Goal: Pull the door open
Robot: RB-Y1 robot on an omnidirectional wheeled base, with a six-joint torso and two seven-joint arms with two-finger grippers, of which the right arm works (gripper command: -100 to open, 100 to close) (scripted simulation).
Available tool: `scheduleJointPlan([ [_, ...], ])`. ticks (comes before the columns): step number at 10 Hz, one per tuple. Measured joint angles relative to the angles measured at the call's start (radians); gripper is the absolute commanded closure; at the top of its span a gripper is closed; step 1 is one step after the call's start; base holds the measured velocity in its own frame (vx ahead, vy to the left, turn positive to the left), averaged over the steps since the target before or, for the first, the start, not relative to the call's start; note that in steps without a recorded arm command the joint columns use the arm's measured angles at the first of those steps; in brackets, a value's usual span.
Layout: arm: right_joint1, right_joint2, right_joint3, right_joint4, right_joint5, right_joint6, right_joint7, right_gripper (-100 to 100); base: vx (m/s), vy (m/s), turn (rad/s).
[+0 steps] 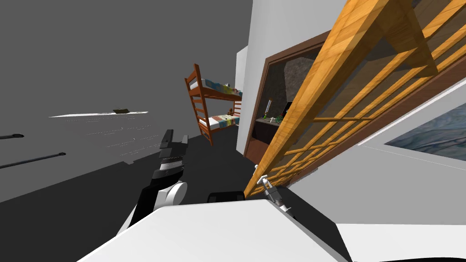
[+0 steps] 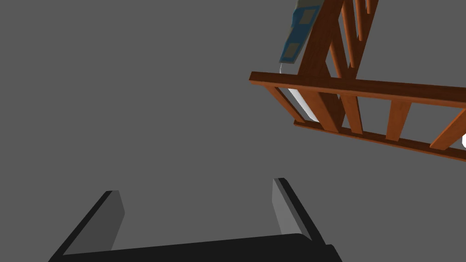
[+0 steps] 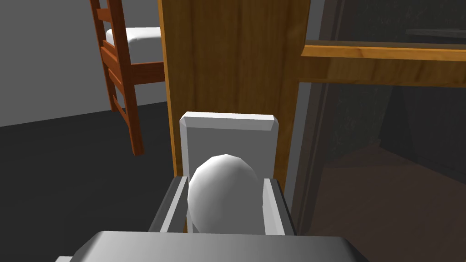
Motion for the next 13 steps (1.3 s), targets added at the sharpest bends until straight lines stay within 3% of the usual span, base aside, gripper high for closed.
scheduleJointPlan([
  [6, -0.026, 0.002, -0.013, 0.039, -0.011, -0.003, -0.016, 100, -0.036, -0.041, 0.271],
  [9, -0.051, 0.005, -0.023, 0.083, -0.021, -0.01, -0.035, 100, -0.153, -0.037, 0.286],
  [11, -0.057, -0.001, -0.032, 0.084, -0.03, -0.004, -0.042, 100, -0.201, -0.001, 0.151],
  [13, -0.068, 0.006, -0.035, 0.104, -0.033, -0.004, -0.05, 100, -0.206, -0.011, 0.085],
])
